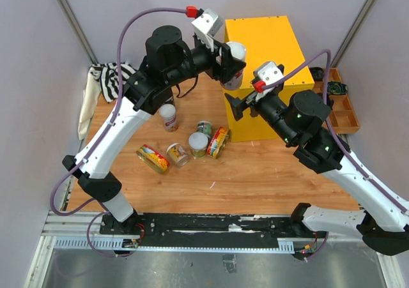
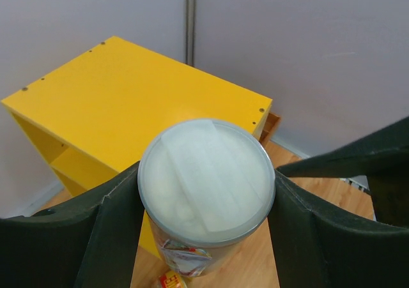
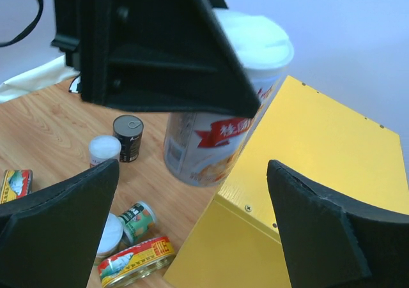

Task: Place and organize the canned foods onto the counter

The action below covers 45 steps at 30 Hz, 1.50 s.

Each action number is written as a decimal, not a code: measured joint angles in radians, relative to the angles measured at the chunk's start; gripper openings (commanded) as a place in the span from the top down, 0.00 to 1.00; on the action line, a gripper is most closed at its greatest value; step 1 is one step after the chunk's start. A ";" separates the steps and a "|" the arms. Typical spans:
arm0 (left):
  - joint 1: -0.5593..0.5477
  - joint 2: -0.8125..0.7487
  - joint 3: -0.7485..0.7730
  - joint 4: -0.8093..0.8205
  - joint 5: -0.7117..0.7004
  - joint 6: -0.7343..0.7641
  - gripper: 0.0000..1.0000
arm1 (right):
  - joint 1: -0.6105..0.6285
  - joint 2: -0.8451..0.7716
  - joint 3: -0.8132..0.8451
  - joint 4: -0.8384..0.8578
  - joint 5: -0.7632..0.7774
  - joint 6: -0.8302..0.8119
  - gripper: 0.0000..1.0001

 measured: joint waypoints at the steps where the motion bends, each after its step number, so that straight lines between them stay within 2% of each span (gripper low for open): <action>1: -0.002 0.000 0.000 -0.008 0.010 0.000 1.00 | -0.013 0.006 0.005 0.006 -0.013 0.000 0.01; 10: -0.005 0.010 0.033 -0.016 0.087 -0.011 1.00 | -0.115 0.035 0.027 0.043 -0.101 0.016 0.00; 17: -0.005 0.039 0.090 -0.018 0.149 -0.027 1.00 | -0.158 0.056 0.027 0.066 -0.167 0.044 0.01; 26: -0.005 0.059 0.092 -0.018 0.198 -0.054 1.00 | -0.195 0.079 0.035 0.100 -0.205 0.062 0.01; 36: -0.006 0.064 0.092 0.008 0.215 -0.079 1.00 | -0.226 0.088 0.027 0.146 -0.220 0.067 0.19; 45: -0.006 0.078 0.092 0.050 0.221 -0.090 1.00 | -0.256 0.089 0.020 0.150 -0.245 0.090 0.46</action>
